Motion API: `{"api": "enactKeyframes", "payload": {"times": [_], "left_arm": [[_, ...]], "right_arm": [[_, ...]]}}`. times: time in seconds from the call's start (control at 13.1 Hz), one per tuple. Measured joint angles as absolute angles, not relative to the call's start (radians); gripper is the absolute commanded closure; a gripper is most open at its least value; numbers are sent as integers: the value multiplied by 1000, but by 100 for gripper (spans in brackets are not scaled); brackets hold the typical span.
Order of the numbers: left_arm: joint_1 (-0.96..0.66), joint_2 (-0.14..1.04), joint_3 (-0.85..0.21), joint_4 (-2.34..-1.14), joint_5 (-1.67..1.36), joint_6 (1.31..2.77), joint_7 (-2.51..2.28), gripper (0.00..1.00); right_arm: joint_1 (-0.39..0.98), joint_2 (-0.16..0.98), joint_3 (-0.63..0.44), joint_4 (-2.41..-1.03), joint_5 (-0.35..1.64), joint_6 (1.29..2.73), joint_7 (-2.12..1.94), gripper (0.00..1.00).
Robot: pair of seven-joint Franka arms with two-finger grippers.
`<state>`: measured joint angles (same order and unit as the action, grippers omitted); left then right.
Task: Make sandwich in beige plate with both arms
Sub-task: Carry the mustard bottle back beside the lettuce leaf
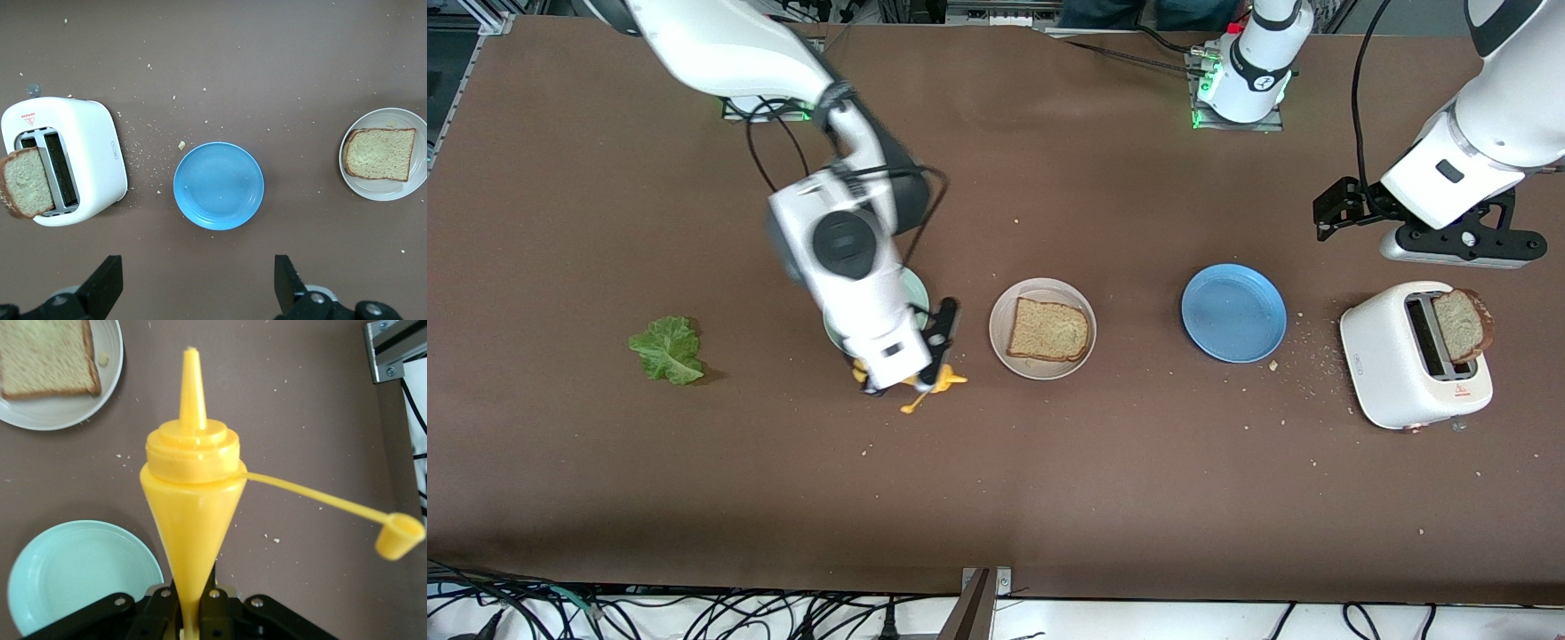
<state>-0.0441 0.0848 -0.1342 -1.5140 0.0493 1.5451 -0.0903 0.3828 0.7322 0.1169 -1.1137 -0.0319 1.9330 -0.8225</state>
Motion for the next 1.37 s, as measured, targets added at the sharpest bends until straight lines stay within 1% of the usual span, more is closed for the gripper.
{"api": "enactKeyframes", "payload": {"times": [0.08, 0.31, 0.46, 0.61, 0.92, 1.07, 1.22, 1.37], "left_arm": [[-44, 85, -134, -1514, 49, 1545, -90, 0], [-44, 85, -133, -1514, 49, 1545, -90, 0], [-44, 85, -133, -1514, 49, 1545, -90, 0], [-44, 85, -133, -1514, 49, 1545, -90, 0], [-35, 89, -129, -1517, 49, 1538, -90, 0], [-32, 90, -129, -1521, 49, 1494, -90, 0], [-27, 96, -126, -1522, 50, 1487, -90, 0], [-6, 107, -109, -1522, 50, 1487, -90, 0]], "right_arm": [[321, 721, 115, -1114, 91, 1902, -906, 100], [117, 715, 113, -1118, 423, 1733, -1172, 100], [-3, 716, 114, -1143, 574, 1612, -1325, 100], [-95, 718, 115, -1204, 680, 1525, -1467, 100], [-214, 737, 117, -1417, 785, 1500, -1818, 100], [-253, 742, 117, -1503, 806, 1501, -1968, 100], [-289, 747, 117, -1561, 810, 1501, -2115, 100], [-325, 769, 117, -1584, 811, 1501, -2214, 100]]}}
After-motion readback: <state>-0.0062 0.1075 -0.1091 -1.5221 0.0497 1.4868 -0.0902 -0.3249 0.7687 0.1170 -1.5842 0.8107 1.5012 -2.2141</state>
